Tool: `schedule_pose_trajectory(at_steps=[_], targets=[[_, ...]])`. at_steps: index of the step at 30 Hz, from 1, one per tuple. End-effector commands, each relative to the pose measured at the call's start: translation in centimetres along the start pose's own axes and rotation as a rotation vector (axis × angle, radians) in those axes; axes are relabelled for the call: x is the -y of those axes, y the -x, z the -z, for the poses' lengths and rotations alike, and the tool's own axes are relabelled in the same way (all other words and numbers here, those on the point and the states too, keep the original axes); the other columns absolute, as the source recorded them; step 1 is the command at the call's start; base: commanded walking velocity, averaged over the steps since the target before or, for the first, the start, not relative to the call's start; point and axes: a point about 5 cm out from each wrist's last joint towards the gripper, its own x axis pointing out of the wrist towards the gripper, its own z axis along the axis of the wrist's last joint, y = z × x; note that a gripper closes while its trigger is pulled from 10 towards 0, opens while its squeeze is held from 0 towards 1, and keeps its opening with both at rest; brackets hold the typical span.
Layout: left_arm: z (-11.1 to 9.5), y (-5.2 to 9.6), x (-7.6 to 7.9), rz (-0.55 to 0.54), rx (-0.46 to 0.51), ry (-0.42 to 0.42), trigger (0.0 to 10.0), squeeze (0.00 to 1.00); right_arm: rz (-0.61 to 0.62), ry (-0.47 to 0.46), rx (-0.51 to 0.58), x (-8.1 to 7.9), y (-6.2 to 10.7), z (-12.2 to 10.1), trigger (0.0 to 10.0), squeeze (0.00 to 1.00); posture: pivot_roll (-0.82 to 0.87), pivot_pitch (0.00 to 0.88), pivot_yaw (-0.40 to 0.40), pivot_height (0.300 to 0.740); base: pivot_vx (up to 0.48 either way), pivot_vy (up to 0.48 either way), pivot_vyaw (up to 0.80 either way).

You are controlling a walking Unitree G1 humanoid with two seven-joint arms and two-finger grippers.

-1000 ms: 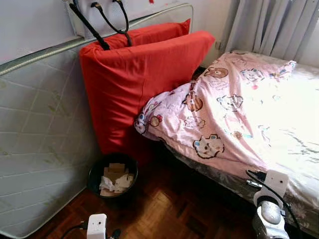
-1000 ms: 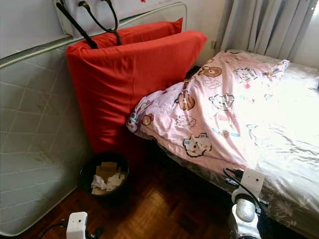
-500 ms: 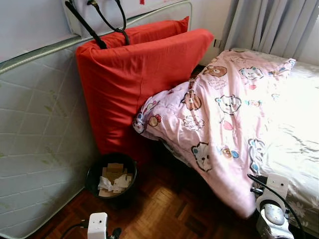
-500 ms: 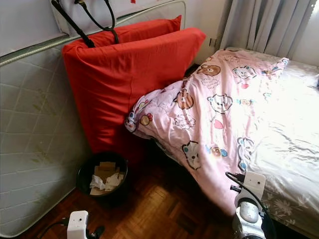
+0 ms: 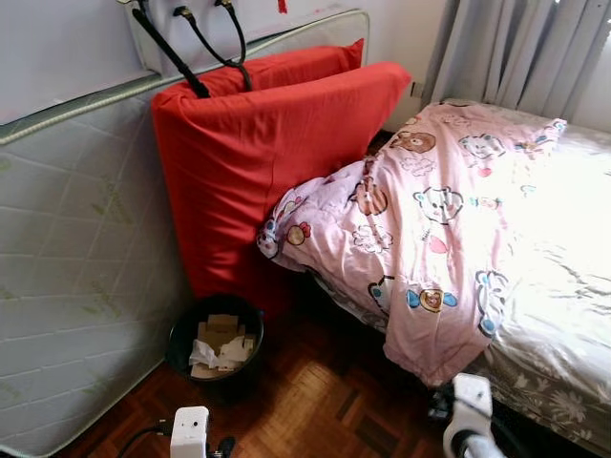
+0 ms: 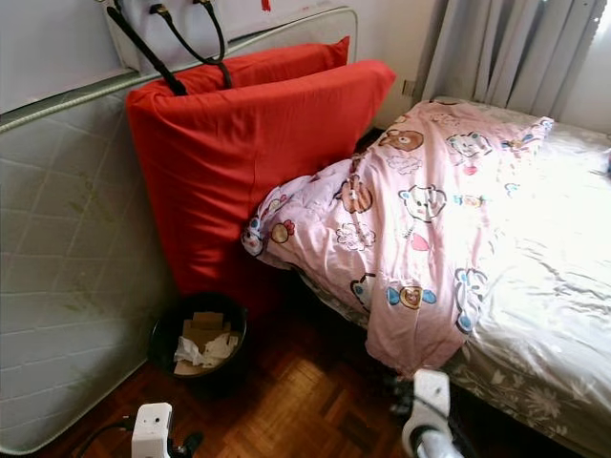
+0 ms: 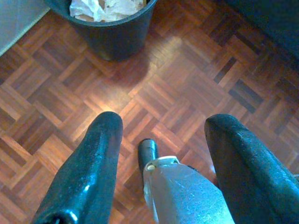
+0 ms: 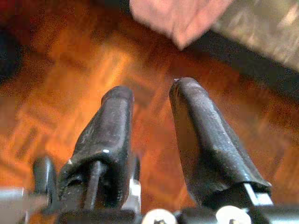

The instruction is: Clean up the room

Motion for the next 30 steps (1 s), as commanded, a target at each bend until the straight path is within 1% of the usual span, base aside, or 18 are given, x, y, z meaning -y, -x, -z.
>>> schedule_pose_trajectory(at_steps=[1,2,3,4,7,9,10,12,17,22,24,30], targets=[[0.0,-0.1,-0.1,-0.009,-0.016,0.029,10.0,0.00,0.008,-0.009,-0.032,0.2,0.1,0.6,10.0,0.00,0.00,0.000,-0.013,0.740,0.000,0.000,0.00],[0.0,-0.1,-0.1,-0.011,-0.019,0.033,10.0,0.00,0.017,-0.017,-0.044,0.3,0.2,1.0,10.0,0.00,0.00,0.000,-0.013,0.740,0.000,0.000,0.00],[0.0,-0.1,-0.1,-0.017,-0.028,0.038,10.0,0.00,0.029,-0.015,-0.074,0.5,0.4,1.7,10.0,0.00,0.00,0.000,-0.015,0.740,0.000,0.000,0.00],[0.0,-0.1,-0.1,-0.017,-0.028,0.038,10.0,0.00,0.029,-0.015,-0.074,0.5,0.4,1.7,10.0,0.00,0.00,0.000,-0.015,0.740,0.000,0.000,0.00],[-0.1,-0.2,-0.2,-0.021,-0.037,0.039,10.0,0.00,0.028,0.012,-0.112,0.7,0.7,2.7,10.0,0.00,0.00,0.000,-0.013,0.740,0.000,0.000,0.00],[-0.3,-0.2,-0.2,-0.027,-0.038,0.041,10.0,0.00,0.060,0.001,-0.130,1.6,1.0,3.4,10.0,0.00,0.00,0.000,-0.012,0.740,0.000,0.000,0.00],[-0.3,-0.3,-0.2,-0.028,-0.038,0.042,10.0,0.00,0.063,-0.002,-0.130,1.7,1.0,3.4,10.0,0.00,0.00,0.000,-0.012,0.740,0.000,0.000,0.00],[-0.4,-0.3,-0.2,-0.035,-0.041,0.049,10.0,0.00,0.066,0.008,-0.139,2.0,1.1,3.5,10.0,0.00,0.00,0.000,-0.012,0.740,0.000,0.000,0.80],[-0.2,-0.4,-0.1,-0.052,-0.064,0.068,10.0,0.00,0.084,-0.001,-0.145,2.5,1.2,3.6,10.0,0.00,-0.01,0.000,-0.006,0.740,0.000,0.000,0.80],[0.2,-0.2,0.0,-0.053,-0.078,0.067,10.0,0.00,0.072,0.019,-0.148,2.4,1.1,3.6,10.0,0.00,0.00,0.000,-0.006,0.740,0.000,0.000,0.80],[0.8,0.0,-0.3,-0.059,-0.088,0.069,10.0,0.00,0.072,0.022,-0.157,2.4,1.2,3.9,10.0,0.00,0.00,0.000,-0.008,0.740,0.000,0.000,0.80],[1.3,0.2,-0.5,-0.065,-0.098,0.068,10.0,0.00,0.069,0.032,-0.174,2.3,1.4,4.4,10.0,0.00,0.00,0.000,-0.010,0.740,0.000,0.000,0.80]])
